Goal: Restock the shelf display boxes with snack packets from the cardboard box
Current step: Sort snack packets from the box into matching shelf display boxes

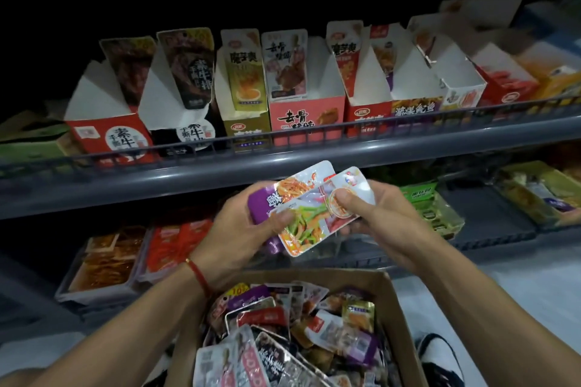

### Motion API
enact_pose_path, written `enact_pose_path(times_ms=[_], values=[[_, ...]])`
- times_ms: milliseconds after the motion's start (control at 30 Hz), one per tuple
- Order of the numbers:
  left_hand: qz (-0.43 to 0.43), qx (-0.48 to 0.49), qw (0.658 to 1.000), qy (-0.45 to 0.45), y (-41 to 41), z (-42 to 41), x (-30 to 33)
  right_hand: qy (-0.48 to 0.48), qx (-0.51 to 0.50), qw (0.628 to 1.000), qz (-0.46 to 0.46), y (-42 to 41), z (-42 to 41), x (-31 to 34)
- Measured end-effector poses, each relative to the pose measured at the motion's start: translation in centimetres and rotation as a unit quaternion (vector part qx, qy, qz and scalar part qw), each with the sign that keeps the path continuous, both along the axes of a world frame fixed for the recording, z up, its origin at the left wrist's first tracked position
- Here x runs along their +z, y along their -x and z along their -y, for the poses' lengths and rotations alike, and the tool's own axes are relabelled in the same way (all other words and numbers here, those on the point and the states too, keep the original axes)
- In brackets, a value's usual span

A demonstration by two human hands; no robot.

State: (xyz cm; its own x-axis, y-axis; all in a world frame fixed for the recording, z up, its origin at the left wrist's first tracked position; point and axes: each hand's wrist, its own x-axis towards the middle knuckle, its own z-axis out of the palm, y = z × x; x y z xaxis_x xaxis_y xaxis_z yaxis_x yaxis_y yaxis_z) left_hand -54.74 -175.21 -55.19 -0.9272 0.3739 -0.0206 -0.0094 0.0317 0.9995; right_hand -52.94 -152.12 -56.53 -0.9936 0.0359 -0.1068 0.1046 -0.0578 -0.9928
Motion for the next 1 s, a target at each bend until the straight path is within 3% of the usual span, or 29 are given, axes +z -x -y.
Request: enact_pose_path(times_ms=[133,400,567,667,767,867,1000], values=[[0.019,-0.040,0.999,-0.004,0.7,0.0,-0.3,-0.066,-0.028,0.997,-0.037,1.9,-0.4,0.6],[-0.006,0.050,0.997,-0.056,0.4,-1.4,1.0,-0.148,-0.082,0.982,-0.078,0.7,-1.7,2.9],[-0.048,0.056,0.995,-0.060,1.3,-3.8,4.2,-0.051,-0.033,0.997,-0.038,0.8,-5.5,6.3],[-0.050,0.062,0.994,-0.078,2.4,-5.4,6.2,-0.103,-0.095,0.986,-0.086,1.7,-9.0,9.3],[-0.051,0.070,0.993,-0.086,3.4,-6.9,7.7,-0.204,-0.202,0.946,-0.151,2.3,-12.5,12.6],[-0.063,0.091,0.991,-0.070,4.6,-8.7,9.3,-0.316,-0.308,0.877,-0.190,4.3,-16.0,15.1],[-0.040,0.111,0.990,-0.083,6.9,-10.6,11.1,-0.410,-0.387,0.806,-0.179,8.1,-18.0,17.3]])
